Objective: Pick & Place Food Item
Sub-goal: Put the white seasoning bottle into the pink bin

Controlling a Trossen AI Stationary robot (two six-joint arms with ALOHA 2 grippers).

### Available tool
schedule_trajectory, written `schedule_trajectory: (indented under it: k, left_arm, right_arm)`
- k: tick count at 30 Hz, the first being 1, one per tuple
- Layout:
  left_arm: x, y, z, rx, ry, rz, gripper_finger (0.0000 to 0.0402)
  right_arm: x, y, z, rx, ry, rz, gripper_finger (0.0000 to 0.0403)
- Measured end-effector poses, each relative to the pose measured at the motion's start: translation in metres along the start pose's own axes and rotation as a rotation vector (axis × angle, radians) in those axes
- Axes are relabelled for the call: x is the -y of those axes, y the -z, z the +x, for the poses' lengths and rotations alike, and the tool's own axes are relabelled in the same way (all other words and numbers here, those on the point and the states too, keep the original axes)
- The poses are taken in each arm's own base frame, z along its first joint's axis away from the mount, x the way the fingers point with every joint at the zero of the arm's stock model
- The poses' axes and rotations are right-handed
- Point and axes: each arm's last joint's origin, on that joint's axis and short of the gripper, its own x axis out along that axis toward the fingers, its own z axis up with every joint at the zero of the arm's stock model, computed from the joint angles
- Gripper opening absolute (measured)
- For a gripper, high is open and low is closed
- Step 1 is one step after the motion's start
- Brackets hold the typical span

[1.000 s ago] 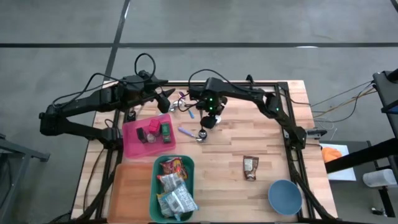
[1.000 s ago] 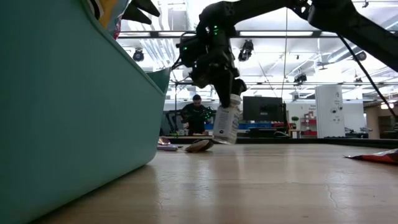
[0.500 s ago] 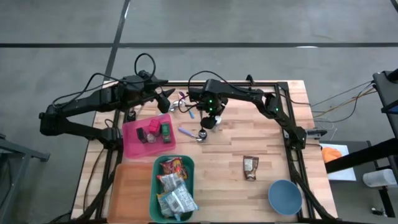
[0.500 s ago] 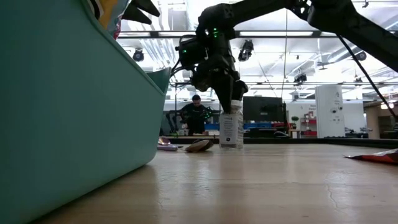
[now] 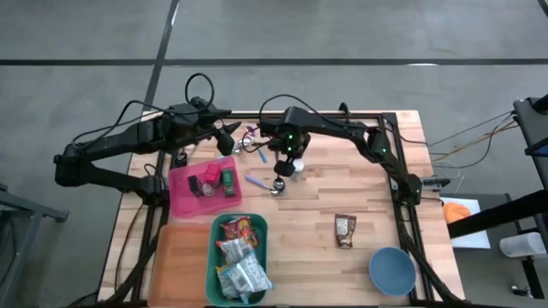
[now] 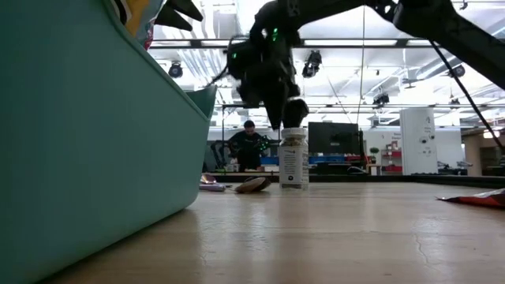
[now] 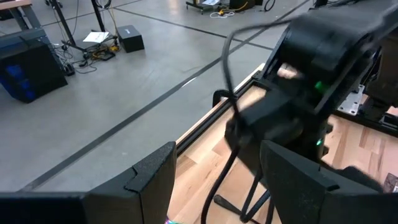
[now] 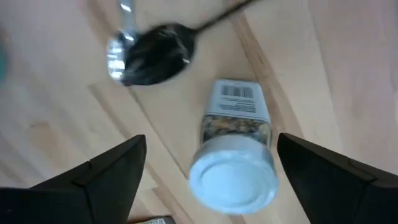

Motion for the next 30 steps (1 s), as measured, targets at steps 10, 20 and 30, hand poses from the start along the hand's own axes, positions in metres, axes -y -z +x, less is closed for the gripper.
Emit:
schedule_trajectory:
  k: [10, 20, 30]
  left_arm:
    - [0.000, 0.000, 0.000, 0.000, 0.000, 0.000, 0.0235]
    - [0.000, 0.000, 0.000, 0.000, 0.000, 0.000, 0.0235]
    - [0.000, 0.000, 0.000, 0.000, 0.000, 0.000, 0.0235]
  right_arm:
    - [-0.003, 0.023, -0.062, 0.267, 0.010, -0.056, 0.0363]
    - [0.010, 0.073, -0.094, 0.564, 0.022, -0.047, 0.0364]
    - [0.030, 0.155, -0.091, 0.990, 0.054, 0.018, 0.0364]
